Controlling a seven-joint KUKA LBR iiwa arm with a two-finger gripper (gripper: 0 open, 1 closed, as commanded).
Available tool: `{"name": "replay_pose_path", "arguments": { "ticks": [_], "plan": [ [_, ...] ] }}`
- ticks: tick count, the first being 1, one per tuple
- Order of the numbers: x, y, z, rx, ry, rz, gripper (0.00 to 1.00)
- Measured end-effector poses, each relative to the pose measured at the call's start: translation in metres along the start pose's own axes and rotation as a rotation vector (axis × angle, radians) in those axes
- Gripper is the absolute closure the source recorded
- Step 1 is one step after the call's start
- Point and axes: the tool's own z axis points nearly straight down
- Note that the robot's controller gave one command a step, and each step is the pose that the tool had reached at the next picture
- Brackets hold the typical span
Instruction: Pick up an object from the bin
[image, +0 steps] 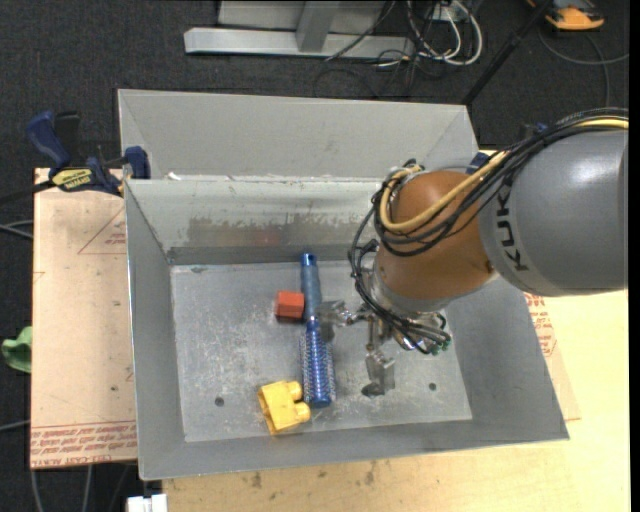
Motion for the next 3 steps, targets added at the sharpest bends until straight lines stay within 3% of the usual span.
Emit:
{"name": "replay_pose_path", "arguments": {
  "ticks": [1,3],
  "plan": [
    [-0.0330,-0.0256,-0.0143,0.004,-0.008,-0.066,0.00],
    [-0.0320,-0.0248,-0.0137,0.002,-0.006,-0.066,0.00]
  ]
}}
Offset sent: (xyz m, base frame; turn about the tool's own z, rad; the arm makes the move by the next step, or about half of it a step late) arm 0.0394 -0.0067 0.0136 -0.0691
